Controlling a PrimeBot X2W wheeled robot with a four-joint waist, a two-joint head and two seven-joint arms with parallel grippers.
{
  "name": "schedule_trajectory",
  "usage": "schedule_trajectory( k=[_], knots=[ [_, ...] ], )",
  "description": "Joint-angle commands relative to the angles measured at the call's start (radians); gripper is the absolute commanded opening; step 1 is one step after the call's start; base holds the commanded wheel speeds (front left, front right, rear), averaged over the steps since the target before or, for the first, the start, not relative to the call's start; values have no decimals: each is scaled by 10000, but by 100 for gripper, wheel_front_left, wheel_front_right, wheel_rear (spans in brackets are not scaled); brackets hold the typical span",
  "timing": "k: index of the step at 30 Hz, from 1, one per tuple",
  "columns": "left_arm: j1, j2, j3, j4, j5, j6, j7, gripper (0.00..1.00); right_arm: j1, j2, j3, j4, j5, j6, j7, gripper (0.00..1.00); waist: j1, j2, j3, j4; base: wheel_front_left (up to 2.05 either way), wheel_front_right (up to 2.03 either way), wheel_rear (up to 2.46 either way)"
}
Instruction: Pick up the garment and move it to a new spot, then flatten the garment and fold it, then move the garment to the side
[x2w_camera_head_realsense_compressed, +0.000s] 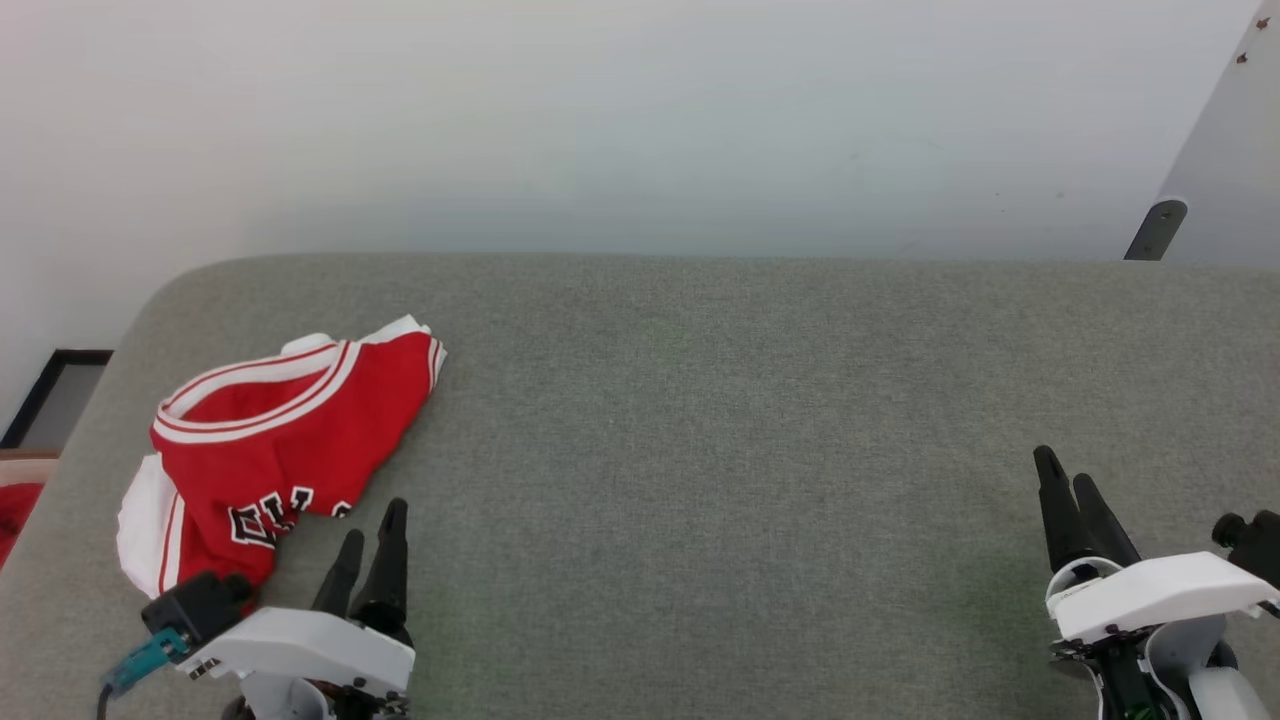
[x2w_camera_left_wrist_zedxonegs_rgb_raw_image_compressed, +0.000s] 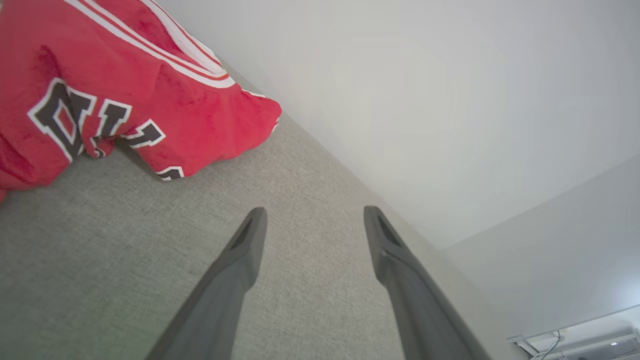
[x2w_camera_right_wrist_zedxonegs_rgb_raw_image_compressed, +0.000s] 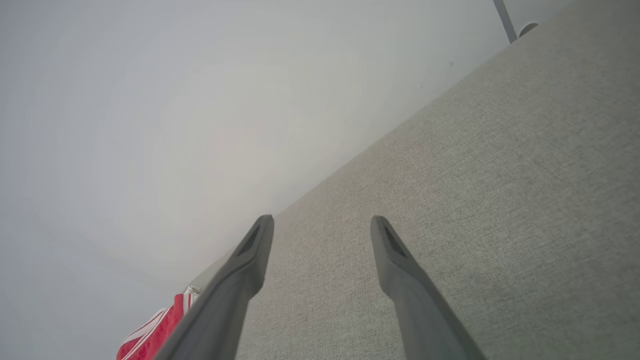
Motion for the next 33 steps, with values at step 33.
schedule_trajectory(
  k=[33],
  knots=[
    [-468, 454, -395, 306, 4128, -39, -1021, 100, -667, -94, -114, -66, -4664, 7, -815, 100, 0, 0, -113, -134, 0, 0, 0]
  ],
)
